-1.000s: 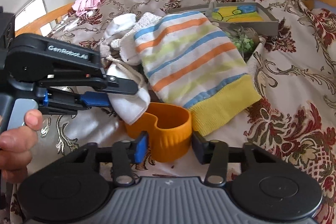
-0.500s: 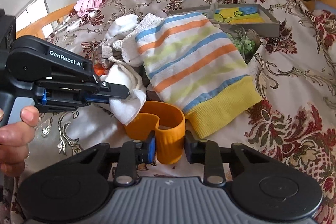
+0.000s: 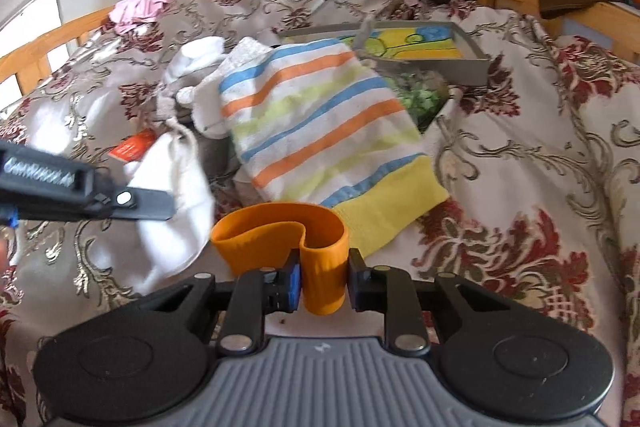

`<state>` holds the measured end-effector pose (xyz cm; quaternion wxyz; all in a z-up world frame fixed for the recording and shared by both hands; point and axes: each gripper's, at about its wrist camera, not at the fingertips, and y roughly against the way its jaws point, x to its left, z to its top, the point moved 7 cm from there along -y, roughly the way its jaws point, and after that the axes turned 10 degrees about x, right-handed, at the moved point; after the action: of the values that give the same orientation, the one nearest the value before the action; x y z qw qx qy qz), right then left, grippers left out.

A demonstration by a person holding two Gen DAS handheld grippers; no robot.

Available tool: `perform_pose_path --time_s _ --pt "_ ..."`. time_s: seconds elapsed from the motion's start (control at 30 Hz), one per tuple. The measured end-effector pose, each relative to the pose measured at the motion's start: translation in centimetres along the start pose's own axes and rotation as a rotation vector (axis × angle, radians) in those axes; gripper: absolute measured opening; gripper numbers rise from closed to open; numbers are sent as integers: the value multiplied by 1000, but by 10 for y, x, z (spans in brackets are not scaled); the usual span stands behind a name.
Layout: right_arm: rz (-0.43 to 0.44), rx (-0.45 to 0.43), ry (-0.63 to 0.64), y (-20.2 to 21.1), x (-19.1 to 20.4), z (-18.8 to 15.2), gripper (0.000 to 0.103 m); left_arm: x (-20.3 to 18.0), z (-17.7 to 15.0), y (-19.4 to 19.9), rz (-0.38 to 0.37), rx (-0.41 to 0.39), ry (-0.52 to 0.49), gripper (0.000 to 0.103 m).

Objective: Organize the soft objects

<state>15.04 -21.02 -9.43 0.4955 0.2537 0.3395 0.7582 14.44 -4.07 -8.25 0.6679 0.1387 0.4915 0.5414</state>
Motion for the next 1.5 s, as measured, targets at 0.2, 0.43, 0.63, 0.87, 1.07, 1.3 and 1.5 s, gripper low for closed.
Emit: perform_pose_path --time_s 0.2,0.43,0.63,0.87,1.07,1.3,1.5 --pt "-29 -26 -26 6 -7 2 24 -7 -10 11 22 -9 -114 4" --pt "-33 -97 -6 19 -4 6 24 -32 -32 10 -7 40 -308 3" --pt "-44 -180 10 31 -2 11 24 -45 -43 14 5 18 -435 3" --pt "-49 -247 29 39 0 17 24 -47 -37 20 0 -8 -409 3" --pt "-51 -291 38 46 1 18 24 -48 -29 25 -2 -40 -383 3" --pt "-58 -311 42 49 1 19 24 -50 -26 25 -3 -51 -379 3" --pt "-57 -323 44 51 0 19 24 -50 -23 26 -2 -59 -378 3"
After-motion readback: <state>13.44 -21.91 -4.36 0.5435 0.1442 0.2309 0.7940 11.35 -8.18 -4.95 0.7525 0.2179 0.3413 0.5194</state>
